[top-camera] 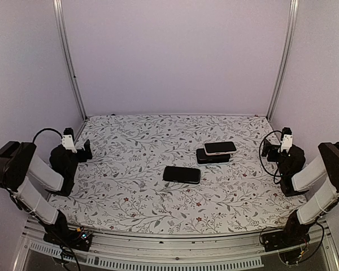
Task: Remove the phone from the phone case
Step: Move the phone with the phone case to the center of the board.
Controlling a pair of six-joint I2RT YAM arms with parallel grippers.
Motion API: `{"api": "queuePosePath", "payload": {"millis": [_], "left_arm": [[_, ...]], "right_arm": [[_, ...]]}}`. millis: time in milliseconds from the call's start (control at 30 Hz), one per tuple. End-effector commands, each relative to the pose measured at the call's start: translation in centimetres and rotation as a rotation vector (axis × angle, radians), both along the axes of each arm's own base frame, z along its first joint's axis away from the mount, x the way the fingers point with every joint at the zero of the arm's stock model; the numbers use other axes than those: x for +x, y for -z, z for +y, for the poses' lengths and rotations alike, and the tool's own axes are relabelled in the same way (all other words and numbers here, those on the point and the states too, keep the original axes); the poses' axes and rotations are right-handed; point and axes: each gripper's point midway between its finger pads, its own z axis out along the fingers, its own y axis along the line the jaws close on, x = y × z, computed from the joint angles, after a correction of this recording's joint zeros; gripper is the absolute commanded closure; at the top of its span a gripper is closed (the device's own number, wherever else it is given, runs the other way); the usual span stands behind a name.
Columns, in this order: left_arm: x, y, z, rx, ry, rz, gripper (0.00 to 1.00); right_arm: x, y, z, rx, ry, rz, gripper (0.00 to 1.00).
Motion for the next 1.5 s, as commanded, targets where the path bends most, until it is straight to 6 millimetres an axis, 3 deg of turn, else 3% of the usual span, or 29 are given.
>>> {"api": "queuePosePath", "payload": {"millis": [0, 400, 533, 667, 767, 867, 1067, 1200, 1267, 1367, 1467], "left_arm": [[0.4, -1.1, 0.2, 0.012, 0.002, -0.041, 0.01], [0.5, -1.4, 0.0, 0.021, 0.009, -0.043, 0.01], [2.8, -2.3, -1.5, 0.08, 0.026, 0.05, 0.01], [2.6, -6.6, -4.6, 0.11, 0.082, -0.013, 0.01], [2.2, -9.9, -7.1, 0.014, 0.153, -0.04, 0.01], [2.8, -12.0, -9.2, -0.125, 0.194, 0.021, 0.01], [2.4, -9.9, -15.3, -0.147, 0.263, 0.246, 0.01], [1.5, -10.7, -18.6, -0.128, 0.305, 0.273, 0.01], [1.3, -11.3, -19.0, -0.175, 0.313, 0.259, 0.01], [1.6, -11.3, -18.0, -0.258, 0.234, 0.268, 0.01], [2.0, -9.8, -18.1, -0.275, 0.25, 0.345, 0.01]], "right_arm": [[0.4, -1.1, 0.0, -0.007, -0.008, -0.042, 0.01], [0.4, -1.1, 0.0, -0.007, -0.006, -0.04, 0.01], [0.7, -1.2, -0.1, -0.014, 0.021, -0.013, 0.01], [0.8, -3.4, 1.1, -0.053, 0.04, -0.019, 0.01], [0.6, -5.5, 2.9, -0.095, 0.038, -0.027, 0.01], [1.2, -6.6, 5.4, -0.021, -0.046, 0.027, 0.01], [0.3, -8.3, 11.4, 0.032, -0.159, 0.076, 0.01], [0.0, -8.2, 13.7, 0.09, -0.221, 0.175, 0.01], [-0.4, -7.4, 14.2, 0.116, -0.227, 0.23, 0.01], [-1.0, -6.4, 14.3, 0.151, -0.235, 0.285, 0.01], [-1.5, -5.6, 13.4, 0.195, -0.177, 0.323, 0.01]]}}
